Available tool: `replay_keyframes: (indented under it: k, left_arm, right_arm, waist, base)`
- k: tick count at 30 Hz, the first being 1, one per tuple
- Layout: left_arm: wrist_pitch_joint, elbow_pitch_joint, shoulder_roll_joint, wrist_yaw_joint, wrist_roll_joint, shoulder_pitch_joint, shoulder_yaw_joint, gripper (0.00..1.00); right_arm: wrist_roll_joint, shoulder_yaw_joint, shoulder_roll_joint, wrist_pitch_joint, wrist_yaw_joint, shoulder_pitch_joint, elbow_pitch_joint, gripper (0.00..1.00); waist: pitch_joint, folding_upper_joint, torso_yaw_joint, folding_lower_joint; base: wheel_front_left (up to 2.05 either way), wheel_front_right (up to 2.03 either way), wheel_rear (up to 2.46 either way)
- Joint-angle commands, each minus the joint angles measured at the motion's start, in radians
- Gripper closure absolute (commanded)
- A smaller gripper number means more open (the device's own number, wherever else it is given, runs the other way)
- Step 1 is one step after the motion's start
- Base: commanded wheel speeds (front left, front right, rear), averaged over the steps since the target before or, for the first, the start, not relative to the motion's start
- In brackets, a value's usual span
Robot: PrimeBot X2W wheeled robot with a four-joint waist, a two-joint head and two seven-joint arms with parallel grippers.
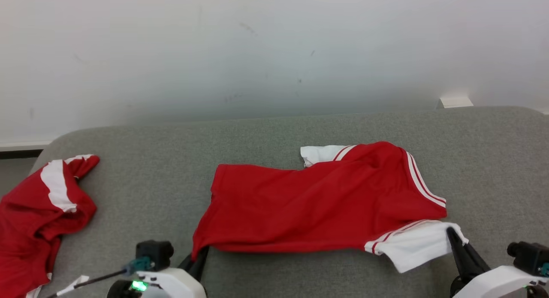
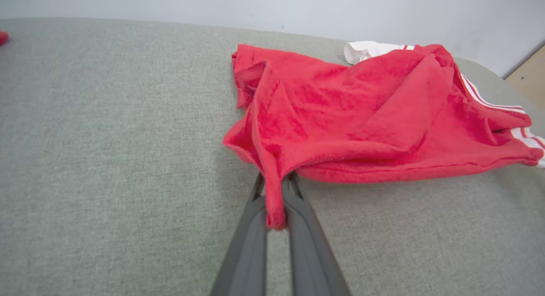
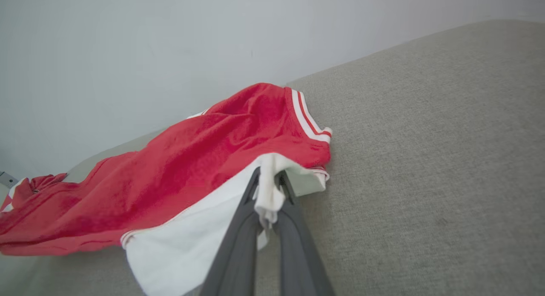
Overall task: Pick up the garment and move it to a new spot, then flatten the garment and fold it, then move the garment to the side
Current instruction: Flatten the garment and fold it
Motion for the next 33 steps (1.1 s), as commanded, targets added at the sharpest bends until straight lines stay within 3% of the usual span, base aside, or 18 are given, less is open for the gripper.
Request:
replay_keyframes:
  k: [1, 8, 16, 26, 33]
  left_arm:
    - [0.004, -0.006, 0.014, -0.001, 0.007, -0.023, -0.004, 1.0]
    - [0.073, -0.022, 0.071, -0.013, -0.018, -0.216, -0.03, 1.0]
    - [0.178, 0.066, 0.146, -0.017, -0.092, -0.62, -0.109, 1.0]
    - [0.137, 0.3, 0.133, -0.016, -0.14, -1.11, -0.157, 1.0]
    - [0.073, 0.446, 0.11, -0.016, -0.172, -1.346, -0.165, 1.0]
  right_arm:
    - [0.012, -0.005, -0.014, -0.005, 0.001, -0.024, -0.006, 1.0]
    - [0.074, 0.011, -0.052, 0.027, 0.001, -0.194, -0.063, 1.0]
    - [0.052, 0.063, -0.121, 0.065, 0.001, -0.578, -0.047, 1.0]
    - [0.014, 0.117, -0.121, 0.031, 0.001, -1.09, 0.155, 1.0]
    - [0.034, 0.136, -0.127, -0.027, 0.001, -1.314, 0.265, 1.0]
  waist:
    - [0.011, 0.0, -0.002, 0.0]
    - [0.119, 0.0, -0.007, 0.0]
    - [0.294, 0.0, -0.008, 0.0]
    - [0.457, 0.0, 0.01, 0.0]
    - [0.473, 0.0, 0.021, 0.0]
  base:
    - [0.0, 0.0, 0.0]
    - [0.0, 0.0, 0.0]
    - [0.0, 0.0, 0.0]
    - [0.0, 0.0, 0.0]
    - [0.0, 0.0, 0.0]
